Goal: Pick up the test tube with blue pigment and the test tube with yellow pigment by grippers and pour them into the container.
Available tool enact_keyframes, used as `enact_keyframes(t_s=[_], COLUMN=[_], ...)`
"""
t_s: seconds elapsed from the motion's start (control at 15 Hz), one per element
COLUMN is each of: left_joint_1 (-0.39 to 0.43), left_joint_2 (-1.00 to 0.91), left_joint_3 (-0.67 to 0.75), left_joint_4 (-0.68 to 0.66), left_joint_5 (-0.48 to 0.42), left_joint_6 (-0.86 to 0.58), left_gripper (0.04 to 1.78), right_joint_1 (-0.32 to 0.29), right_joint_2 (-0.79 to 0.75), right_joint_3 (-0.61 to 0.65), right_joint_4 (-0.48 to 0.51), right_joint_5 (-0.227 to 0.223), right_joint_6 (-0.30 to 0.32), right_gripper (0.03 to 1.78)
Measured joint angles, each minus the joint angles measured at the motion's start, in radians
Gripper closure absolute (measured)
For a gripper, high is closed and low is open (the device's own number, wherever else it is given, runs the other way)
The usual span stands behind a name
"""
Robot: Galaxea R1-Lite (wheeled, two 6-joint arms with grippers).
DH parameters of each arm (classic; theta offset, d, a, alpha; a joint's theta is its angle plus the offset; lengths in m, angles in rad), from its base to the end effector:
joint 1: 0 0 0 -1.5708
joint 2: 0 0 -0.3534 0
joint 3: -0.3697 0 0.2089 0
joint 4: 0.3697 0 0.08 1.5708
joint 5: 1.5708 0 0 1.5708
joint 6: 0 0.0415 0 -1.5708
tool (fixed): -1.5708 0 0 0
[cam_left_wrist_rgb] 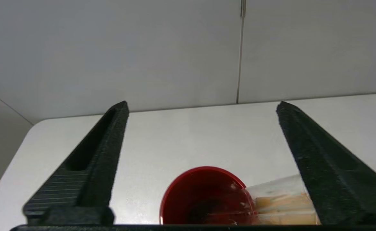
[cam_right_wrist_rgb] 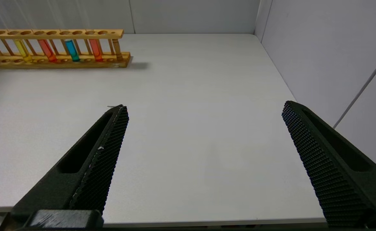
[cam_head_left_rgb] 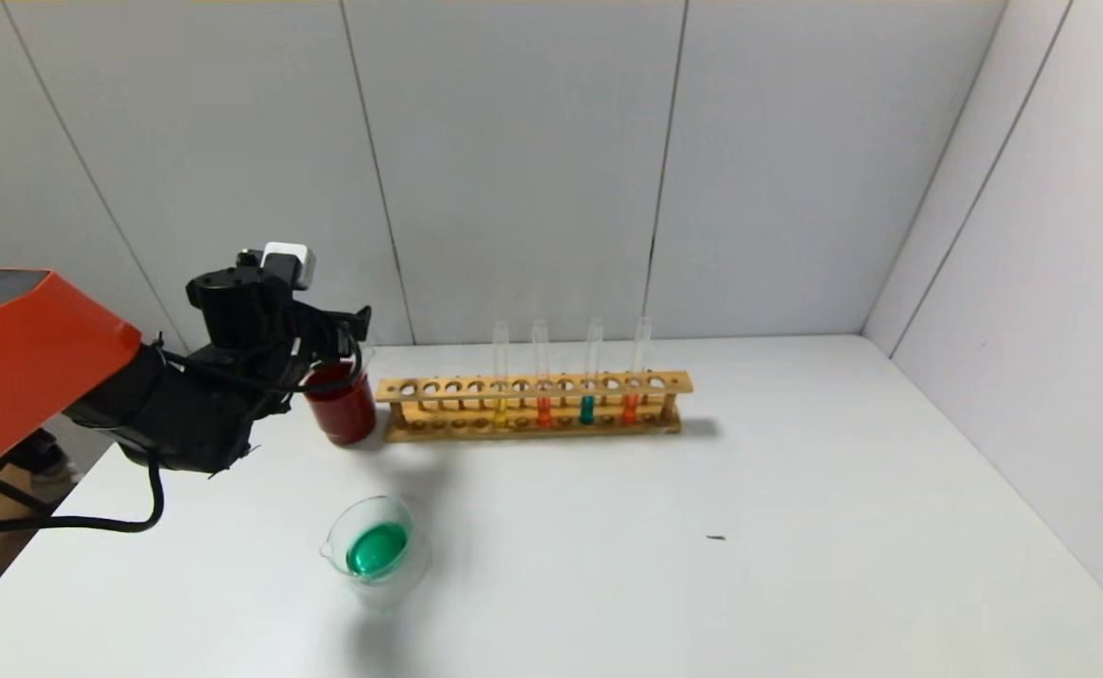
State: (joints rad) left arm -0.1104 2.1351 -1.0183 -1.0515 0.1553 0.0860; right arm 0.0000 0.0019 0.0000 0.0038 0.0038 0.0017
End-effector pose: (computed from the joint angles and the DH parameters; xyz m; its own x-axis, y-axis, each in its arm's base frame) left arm 0.4609 -0.0446 0.1488 0.9969 0.0451 -0.0645 -0.0388 0.9946 0.0958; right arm -0.0370 0.0002 0.0751 1.0000 0.0038 -0.0057 -0.0038 1.0000 0.0017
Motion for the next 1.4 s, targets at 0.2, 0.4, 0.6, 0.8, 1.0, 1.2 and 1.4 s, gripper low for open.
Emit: enact_keyframes(t_s=[0.2, 0.4, 0.6, 0.8, 1.0, 1.2, 1.4], left_joint_1=[-0.001, -0.003, -0.003, -0.001, 0.011, 0.053, 0.114], left_joint_2=[-0.065, -0.197, -0.41, -0.716, -1.06, -1.403, -1.702], left_joint_3=[0.006, 0.059, 0.184, 0.381, 0.578, 0.739, 0.83], left_joint_4=[0.009, 0.011, 0.01, 0.02, 0.079, 0.185, 0.365], left_joint_5=[0.001, 0.001, 0.007, 0.011, 0.012, 0.013, 0.019], left_joint_6=[0.012, 0.073, 0.129, 0.152, 0.161, 0.162, 0.161], left_gripper=[0.07, 0.07, 0.07, 0.07, 0.07, 0.07, 0.07], right_joint_1=[0.0, 0.0, 0.0, 0.0, 0.0, 0.0, 0.0], right_joint_2=[0.0, 0.0, 0.0, 0.0, 0.0, 0.0, 0.0], right_joint_3=[0.0, 0.0, 0.0, 0.0, 0.0, 0.0, 0.0], right_joint_4=[0.0, 0.0, 0.0, 0.0, -0.001, -0.001, -0.001], right_joint_5=[0.0, 0.0, 0.0, 0.0, 0.0, 0.0, 0.0], right_joint_6=[0.0, 0.0, 0.0, 0.0, 0.0, 0.0, 0.0], right_gripper=[0.06, 0.06, 0.06, 0.06, 0.06, 0.06, 0.06])
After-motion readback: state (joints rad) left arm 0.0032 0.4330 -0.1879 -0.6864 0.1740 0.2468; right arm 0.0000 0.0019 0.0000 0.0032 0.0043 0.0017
